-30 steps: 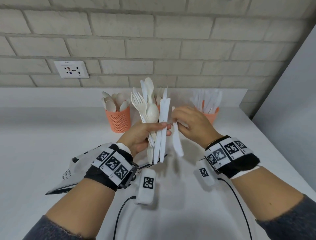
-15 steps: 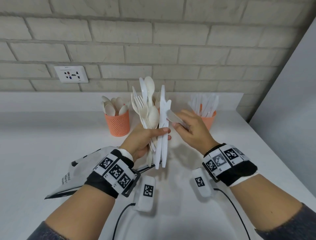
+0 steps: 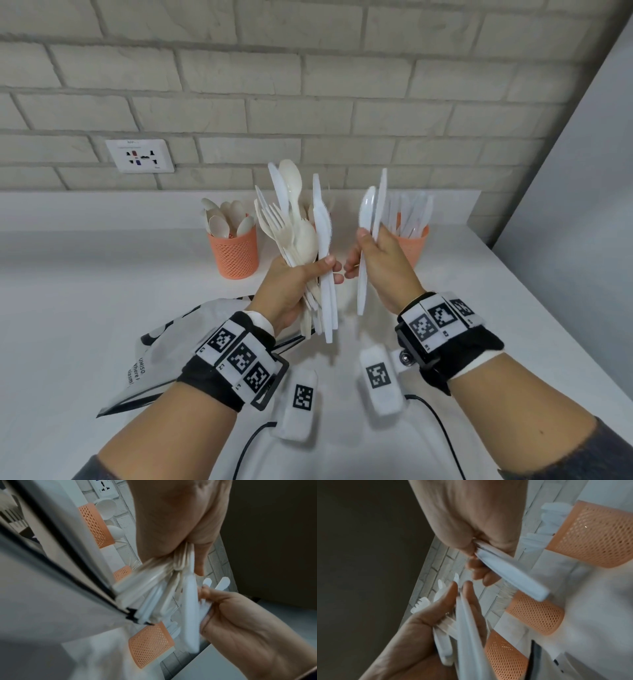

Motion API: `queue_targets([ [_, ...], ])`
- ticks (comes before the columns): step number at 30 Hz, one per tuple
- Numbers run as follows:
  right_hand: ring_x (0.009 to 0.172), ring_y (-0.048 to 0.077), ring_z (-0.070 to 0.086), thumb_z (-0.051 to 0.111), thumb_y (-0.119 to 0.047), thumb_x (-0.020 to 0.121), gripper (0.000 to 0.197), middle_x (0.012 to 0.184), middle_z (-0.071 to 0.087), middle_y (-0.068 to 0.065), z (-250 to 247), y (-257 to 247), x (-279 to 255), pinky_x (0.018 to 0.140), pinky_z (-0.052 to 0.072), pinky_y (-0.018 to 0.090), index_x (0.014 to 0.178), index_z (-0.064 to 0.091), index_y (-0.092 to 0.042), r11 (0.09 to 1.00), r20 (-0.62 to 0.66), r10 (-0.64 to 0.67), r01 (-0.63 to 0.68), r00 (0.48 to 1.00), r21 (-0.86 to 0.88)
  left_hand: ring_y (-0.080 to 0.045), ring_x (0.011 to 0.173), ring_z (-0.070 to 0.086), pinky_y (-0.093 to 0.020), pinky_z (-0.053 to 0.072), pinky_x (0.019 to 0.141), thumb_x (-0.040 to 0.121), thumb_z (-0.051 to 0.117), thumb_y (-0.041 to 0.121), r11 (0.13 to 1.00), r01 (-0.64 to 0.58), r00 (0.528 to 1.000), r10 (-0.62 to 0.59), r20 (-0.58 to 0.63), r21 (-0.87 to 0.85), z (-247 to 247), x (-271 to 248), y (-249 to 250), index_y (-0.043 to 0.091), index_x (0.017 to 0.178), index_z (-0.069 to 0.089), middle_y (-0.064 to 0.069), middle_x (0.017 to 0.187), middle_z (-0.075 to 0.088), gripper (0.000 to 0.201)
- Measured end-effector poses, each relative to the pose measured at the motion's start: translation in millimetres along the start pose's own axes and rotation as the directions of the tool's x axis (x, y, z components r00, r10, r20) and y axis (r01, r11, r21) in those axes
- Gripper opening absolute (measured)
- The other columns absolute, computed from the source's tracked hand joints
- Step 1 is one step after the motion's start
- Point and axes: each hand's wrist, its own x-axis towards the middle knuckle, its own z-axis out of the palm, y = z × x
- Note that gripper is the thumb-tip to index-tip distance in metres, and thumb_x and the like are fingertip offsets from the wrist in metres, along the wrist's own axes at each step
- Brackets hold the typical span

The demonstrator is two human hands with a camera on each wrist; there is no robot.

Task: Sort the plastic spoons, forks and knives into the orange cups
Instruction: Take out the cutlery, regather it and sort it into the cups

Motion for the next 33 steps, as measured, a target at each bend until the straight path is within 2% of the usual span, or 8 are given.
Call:
queue_targets([
  [6, 0.04, 0.006, 0.045, 0.063, -0.025, 0.087, 0.025, 0.048, 0.05, -0.007, 11, 2, -6, 0.035, 0.028, 0.016, 0.066, 0.053, -0.015, 0.997, 0.038, 0.068, -0.069, 0.997, 0.034, -0.022, 0.07, 0.07, -0.031, 0.059, 0.068, 0.082, 0.061, -0.006, 1.0, -0.025, 0.996, 0.023, 0.089, 0.016, 3, -2, 3, 0.012, 0.09, 0.071, -0.009, 0.085, 0.074, 0.022],
  [10, 0.034, 0.002, 0.035, 0.054, -0.012, 0.09, 0.026, 0.041, 0.047, -0.011, 10, 3, -2, 0.036, 0.026, 0.017, 0.064, 0.052, -0.015, 0.99, -0.024, 0.109, -0.106, 0.994, 0.097, -0.02, 0.07, 0.071, -0.028, 0.057, 0.059, 0.086, 0.059, 0.0, 1.0, 0.02, 0.998, -0.018, 0.067, -0.022, 1, -3, 2, -0.003, 0.109, 0.062, -0.01, 0.082, 0.074, 0.023],
  [15, 0.037, 0.0, 0.04, 0.05, -0.022, 0.094, 0.027, 0.045, 0.046, -0.013, 18, 10, -7, 0.037, 0.03, 0.014, 0.068, 0.053, -0.017, 0.991, 0.005, 0.114, -0.114, 0.994, 0.074, -0.023, 0.076, 0.072, -0.029, 0.057, 0.063, 0.082, 0.06, -0.009, 1.0, -0.021, 1.0, 0.021, 0.019, -0.019, 1, -3, 4, 0.001, 0.103, 0.064, -0.01, 0.083, 0.074, 0.024],
  [19, 0.075, 0.011, 0.069, 0.058, -0.019, 0.09, 0.01, 0.081, 0.072, -0.005, 20, 15, -7, 0.064, 0.057, 0.027, 0.096, 0.066, -0.017, 0.997, 0.019, 0.042, -0.043, 0.999, 0.063, -0.021, 0.079, 0.072, -0.028, 0.058, 0.066, 0.08, 0.062, -0.01, 1.0, -0.024, 1.0, 0.023, 0.019, 0.019, 3, -4, 3, 0.007, 0.096, 0.066, -0.007, 0.084, 0.074, 0.023],
  [22, 0.095, 0.024, 0.068, 0.053, -0.019, 0.093, 0.016, 0.101, 0.071, 0.012, 17, 14, -4, 0.085, 0.056, 0.044, 0.104, 0.063, -0.016, 0.996, -0.019, 0.062, -0.06, 0.998, 0.069, -0.023, 0.078, 0.071, -0.03, 0.058, 0.068, 0.08, 0.064, -0.008, 1.0, 0.018, 1.0, -0.018, 0.015, -0.006, 2, -3, 2, 0.005, 0.095, 0.066, -0.008, 0.081, 0.074, 0.02],
  [25, 0.082, 0.026, 0.069, 0.046, -0.024, 0.097, 0.019, 0.097, 0.07, 0.017, 9, 9, -2, 0.078, 0.058, 0.043, 0.096, 0.062, -0.013, 0.995, 0.004, 0.093, -0.093, 0.996, 0.045, -0.019, 0.064, 0.066, -0.026, 0.054, 0.056, 0.081, 0.064, -0.004, 0.995, 0.081, 0.996, -0.082, 0.025, 0.05, 0, -2, 5, 0.005, 0.084, 0.063, -0.006, 0.069, 0.069, 0.01],
  [29, 0.065, 0.02, 0.063, 0.043, -0.024, 0.098, 0.026, 0.086, 0.068, 0.021, 0, 6, 2, 0.05, 0.048, 0.021, 0.096, 0.061, -0.005, 0.996, 0.024, 0.087, -0.087, 0.996, 0.01, -0.015, 0.053, 0.063, -0.021, 0.048, 0.047, 0.082, 0.061, -0.005, 0.99, 0.084, 0.995, -0.089, 0.034, 0.117, 0, -3, 6, 0.005, 0.082, 0.063, -0.006, 0.064, 0.068, 0.01],
  [33, 0.061, 0.015, 0.061, 0.037, -0.019, 0.1, 0.017, 0.071, 0.064, 0.006, -9, 1, 4, 0.06, 0.055, 0.026, 0.111, 0.049, -0.013, 0.994, -0.084, 0.072, -0.064, 0.994, 0.09, -0.015, 0.051, 0.062, -0.02, 0.047, 0.046, 0.081, 0.062, -0.005, 0.981, 0.106, 0.994, -0.11, 0.013, 0.161, -4, -3, 8, 0.003, 0.088, 0.062, -0.009, 0.066, 0.067, 0.011],
])
